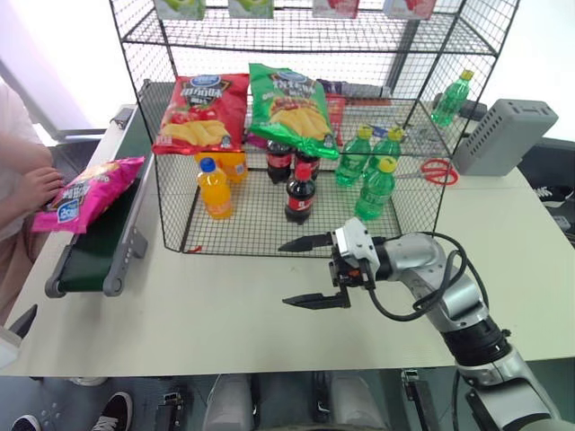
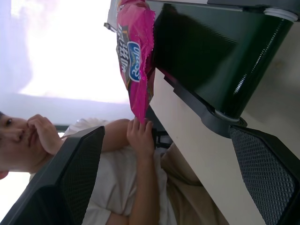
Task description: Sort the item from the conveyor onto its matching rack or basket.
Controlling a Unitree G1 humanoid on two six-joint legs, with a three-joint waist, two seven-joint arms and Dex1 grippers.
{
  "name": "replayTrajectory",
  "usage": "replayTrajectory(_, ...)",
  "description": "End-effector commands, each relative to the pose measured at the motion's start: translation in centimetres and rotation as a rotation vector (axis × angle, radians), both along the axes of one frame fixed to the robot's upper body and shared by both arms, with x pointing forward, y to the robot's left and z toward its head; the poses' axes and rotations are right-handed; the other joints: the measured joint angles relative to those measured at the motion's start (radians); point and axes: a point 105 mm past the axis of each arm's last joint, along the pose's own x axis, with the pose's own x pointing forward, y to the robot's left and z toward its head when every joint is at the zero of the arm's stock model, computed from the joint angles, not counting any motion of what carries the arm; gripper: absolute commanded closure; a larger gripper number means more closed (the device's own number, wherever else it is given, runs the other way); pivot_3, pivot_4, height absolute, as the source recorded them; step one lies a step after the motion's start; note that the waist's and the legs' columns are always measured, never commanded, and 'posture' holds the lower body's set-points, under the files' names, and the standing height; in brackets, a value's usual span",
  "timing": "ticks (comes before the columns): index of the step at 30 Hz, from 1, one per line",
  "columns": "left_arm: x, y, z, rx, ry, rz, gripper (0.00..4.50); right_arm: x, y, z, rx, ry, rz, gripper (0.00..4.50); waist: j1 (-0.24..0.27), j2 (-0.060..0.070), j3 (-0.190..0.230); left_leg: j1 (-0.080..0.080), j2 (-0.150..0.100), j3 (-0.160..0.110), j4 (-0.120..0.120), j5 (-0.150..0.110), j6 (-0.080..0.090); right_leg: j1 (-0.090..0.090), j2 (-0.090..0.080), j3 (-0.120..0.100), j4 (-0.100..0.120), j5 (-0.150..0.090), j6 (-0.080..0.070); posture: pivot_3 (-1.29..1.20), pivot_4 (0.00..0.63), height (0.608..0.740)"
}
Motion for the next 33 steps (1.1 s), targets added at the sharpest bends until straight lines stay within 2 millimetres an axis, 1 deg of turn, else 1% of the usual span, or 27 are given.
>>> replayTrajectory(1, 0.2, 0.6, 0.6, 0.014, -0.022, 0.017, 0.0, 0.3, -0.1, 0.9, 0.024, -0.045, -0.015, 0.04, 0.0, 0.0, 0.0, 0.0, 0.0, 0.0, 0.0, 0.0, 0.0, 0.0, 0.0, 0.0, 0.0, 0.0, 0.0, 0.0, 0.15, 0.74)
replayTrajectory(7, 0.9, 0.8, 0.6, 0.01, -0.027, 0.014, 0.0, 0.5, -0.5, 1.0, 0.02, -0.057, -0.038, 0.04, -0.001, 0.0, 0.0, 0.0, 0.001, 0.0, 0.0, 0.0, 0.0, 0.0, 0.001, 0.0, 0.0, 0.0, 0.0, 0.0, 0.15, 0.74)
replayTrajectory(16, 2.1, 1.0, -0.2, -0.03, -0.02, 0.033, 0.0, 1.3, -1.7, 1.4, 0.01, -0.08, -0.1, 0.04, 0.0, 0.0, 0.0, 0.0, 0.001, 0.001, 0.0, 0.0, 0.0, 0.0, 0.001, 0.0, 0.001, 0.0, 0.0, 0.0, 0.15, 0.74)
replayTrajectory(20, 2.8, 0.7, -0.2, -0.039, -0.031, 0.018, 0.0, 1.3, -1.9, 1.4, 0.007, -0.08, -0.108, 0.04, 0.0, 0.0, 0.0, 0.0, 0.001, 0.001, 0.0, 0.0, 0.0, 0.0, 0.001, 0.0, 0.001, 0.0, 0.0, 0.0, 0.15, 0.74)
replayTrajectory(22, 3.4, 0.1, -0.5, -0.114, -0.006, -0.01, 0.0, 1.5, -2.1, 1.3, 0.004, -0.085, -0.124, 0.04, 0.0, 0.0, 0.0, 0.0, 0.002, 0.001, 0.0, 0.0, 0.0, 0.0, 0.002, 0.0, 0.001, 0.0, 0.0, 0.0, 0.15, 0.74)
replayTrajectory(23, 3.7, 0.0, -0.5, -0.12, -0.008, -0.011, 0.52, 1.6, -2.2, 1.4, 0.006, -0.084, -0.134, 0.0, 0.0, 0.0, 0.0, 0.0, 0.002, 0.001, 0.0, 0.0, 0.0, 0.0, 0.002, 0.0, 0.001, 0.0, 0.0, 0.0, 0.15, 0.74)
replayTrajectory(24, 3.9, 0.1, -0.5, -0.134, -0.008, -0.009, 0.81, 1.7, -2.4, 1.4, 0.007, -0.082, -0.144, 0.0, 0.0, 0.0, 0.0, 0.0, 0.002, 0.001, 0.0, 0.0, 0.0, 0.0, 0.001, 0.0, 0.001, 0.0, 0.0, 0.0, 0.15, 0.74)
replayTrajectory(27, 4.2, 0.1, -0.2, -0.153, -0.021, -0.01, 2.26, 1.8, -2.7, 1.5, 0.007, -0.082, -0.158, 0.0, 0.0, 0.0, 0.0, 0.0, 0.002, 0.001, 0.0, 0.0, 0.0, 0.0, 0.002, 0.0, 0.001, 0.0, 0.0, 0.0, 0.15, 0.74)
replayTrajectory(28, 4.3, 0.0, -0.1, -0.142, -0.024, -0.016, 2.64, 1.8, -2.8, 1.4, 0.003, -0.082, -0.163, 0.0, 0.0, 0.0, 0.0, 0.0, 0.002, 0.001, 0.0, 0.0, 0.0, 0.0, 0.002, 0.0, 0.001, 0.0, 0.0, 0.0, 0.15, 0.74)
replayTrajectory(29, 4.4, 0.0, 0.0, -0.149, -0.033, -0.017, 3.25, 1.8, -2.9, 1.4, 0.005, -0.079, -0.166, 0.0, 0.0, 0.0, 0.0, 0.0, 0.002, 0.001, 0.0, 0.0, 0.0, 0.0, 0.002, 0.0, 0.001, 0.0, 0.0, 0.0, 0.15, 0.74)
replayTrajectory(31, 4.6, 0.1, 0.4, -0.163, -0.049, -0.013, 4.29, 1.8, -3.1, 1.4, 0.005, -0.082, -0.179, 0.0, 0.0, 0.0, 0.0, 0.0, 0.002, 0.001, 0.0, 0.0, 0.0, 0.0, 0.002, 0.0, 0.001, 0.0, 0.0, 0.0, 0.15, 0.74)
replayTrajectory(32, 4.6, 0.1, 0.5, -0.169, -0.056, -0.011, 4.44, 1.9, -3.1, 1.3, 0.004, -0.086, -0.184, 0.0, 0.0, 0.0, 0.0, 0.0, 0.002, 0.001, 0.0, 0.0, 0.0, 0.0, 0.002, 0.0, 0.001, 0.0, 0.0, 0.0, 0.15, 0.74)
replayTrajectory(33, 4.7, 0.3, 0.9, -0.174, -0.072, -0.001, 4.44, 2.0, -3.2, 1.4, 0.008, -0.084, -0.194, 0.0, 0.0, 0.0, 0.0, 0.0, 0.002, 0.002, 0.0, 0.0, 0.0, 0.0, 0.002, 0.0, 0.001, 0.0, 0.0, 0.0, 0.15, 0.74)
